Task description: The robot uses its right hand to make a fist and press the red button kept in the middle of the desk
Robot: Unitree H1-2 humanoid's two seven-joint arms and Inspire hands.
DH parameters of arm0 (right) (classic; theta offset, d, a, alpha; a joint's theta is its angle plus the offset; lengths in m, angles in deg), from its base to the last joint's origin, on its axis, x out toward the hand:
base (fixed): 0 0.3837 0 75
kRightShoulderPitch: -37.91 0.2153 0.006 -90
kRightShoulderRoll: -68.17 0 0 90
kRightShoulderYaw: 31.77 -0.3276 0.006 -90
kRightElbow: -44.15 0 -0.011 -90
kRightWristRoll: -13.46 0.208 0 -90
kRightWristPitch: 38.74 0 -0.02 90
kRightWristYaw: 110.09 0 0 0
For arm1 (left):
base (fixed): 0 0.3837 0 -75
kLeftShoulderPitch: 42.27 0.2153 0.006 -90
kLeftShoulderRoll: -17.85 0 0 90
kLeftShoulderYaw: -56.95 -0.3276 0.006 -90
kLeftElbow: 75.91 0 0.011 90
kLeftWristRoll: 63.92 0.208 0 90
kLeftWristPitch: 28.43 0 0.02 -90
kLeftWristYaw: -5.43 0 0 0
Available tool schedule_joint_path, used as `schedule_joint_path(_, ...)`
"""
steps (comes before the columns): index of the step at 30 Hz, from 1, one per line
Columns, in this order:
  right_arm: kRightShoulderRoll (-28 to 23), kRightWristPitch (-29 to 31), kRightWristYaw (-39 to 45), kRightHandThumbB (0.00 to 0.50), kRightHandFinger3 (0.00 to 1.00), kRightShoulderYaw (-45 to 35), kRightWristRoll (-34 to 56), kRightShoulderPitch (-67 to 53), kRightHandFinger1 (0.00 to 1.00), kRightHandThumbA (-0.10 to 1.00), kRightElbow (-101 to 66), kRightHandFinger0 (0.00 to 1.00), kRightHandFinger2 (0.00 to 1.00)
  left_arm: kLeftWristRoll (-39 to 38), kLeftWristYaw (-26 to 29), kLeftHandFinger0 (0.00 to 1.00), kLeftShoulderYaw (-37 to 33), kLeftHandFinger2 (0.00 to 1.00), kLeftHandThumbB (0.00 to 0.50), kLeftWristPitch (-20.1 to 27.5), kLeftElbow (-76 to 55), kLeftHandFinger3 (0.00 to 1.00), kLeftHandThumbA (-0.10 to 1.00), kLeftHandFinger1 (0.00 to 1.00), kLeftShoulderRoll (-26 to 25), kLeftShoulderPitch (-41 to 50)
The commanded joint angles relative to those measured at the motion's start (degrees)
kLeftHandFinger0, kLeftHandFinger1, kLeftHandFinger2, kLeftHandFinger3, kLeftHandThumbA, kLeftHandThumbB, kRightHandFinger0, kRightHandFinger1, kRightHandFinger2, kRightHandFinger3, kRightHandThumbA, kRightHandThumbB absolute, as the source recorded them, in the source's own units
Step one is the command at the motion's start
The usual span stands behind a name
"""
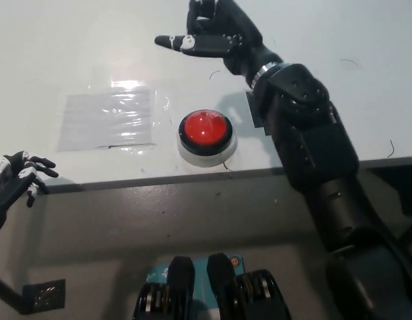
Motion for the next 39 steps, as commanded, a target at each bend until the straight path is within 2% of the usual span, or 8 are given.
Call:
schedule_joint_path(1, 1.5, 6.94, 1.39, 0.453, 0.22, -0.24, -0.17, 0.86, 0.0, 1.0, 2.73, 0.0, 0.22, -0.26, -0.82, 0.14, 0.28, 0.42, 0.0, 1.18, -0.63, 0.57, 0.53, 0.3, -1.23, -2.31)
schedule_joint_path(4, 1.77, 7.31, 1.75, 0.471, 0.22, -0.51, 0.12, 0.18, 0.0, 1.0, 4.39, 0.0, 0.23, 0.09, -0.6, 0.15, 0.14, 0.43, 0.0, 0.36, -1.11, 0.58, 0.53, 0.3, -1.39, -2.66)
schedule_joint_path(10, 2.64, 9.13, 1.41, 0.441, 0.21, -0.9, -0.12, -3.45, 0.0, 1.0, 6.76, 0.0, 0.21, -0.3, -1.32, 0.11, 0.11, 0.41, 0.0, 0.96, -0.52, 0.59, 0.52, 0.27, -1.67, -3.2)
schedule_joint_path(15, 2.47, 10.57, 1.76, 0.456, 0.19, -1.6, 0.2, -5.41, 0.0, 1.0, 8.39, 0.0, 0.21, 0.34, -1.03, 0.13, 0.02, 0.42, 0.0, 0.06, -1.05, 0.57, 0.54, 0.29, -1.73, -3.2)
schedule_joint_path(18, 2.25, 9.94, 1.24, 0.458, 0.22, -2.2, 0.27, -6.47, 0.0, 1.0, 8.22, 0.0, 0.24, 0.29, -1.02, 0.12, 0.06, 0.42, 0.0, -0.12, -1.27, 0.57, 0.54, 0.29, -1.69, -3.2)
schedule_joint_path(21, 1.76, 9.14, 1.04, 0.413, 0.25, -2.15, -0.35, -8.52, 0.0, 1.0, 7.21, 0.0, 0.27, 0.24, -1.39, 0.13, 0.05, 0.43, 0.0, 0.85, -0.91, 0.58, 0.53, 0.29, -1.77, -3.19)
schedule_joint_path(30, 1.36, 8.51, 1.63, 0.365, 0.25, -2.0, -0.52, -11.45, 0.0, 1.0, 8.63, 0.0, 0.27, 0.01, -1.35, 0.12, 0.43, 0.43, 0.0, -1.05, -1.24, 0.57, 0.55, 0.29, -1.79, -3.77)
schedule_joint_path(39, 2.09, 5.38, 1.05, 0.391, 0.26, -2.74, 0.17, -13.17, 0.0, 1.0, 9.89, 0.0, 0.28, 0.0, -1.92, 0.1, 0.62, 0.42, 0.0, -0.81, -0.62, 0.57, 0.53, 0.27, -2.6, -5.38)
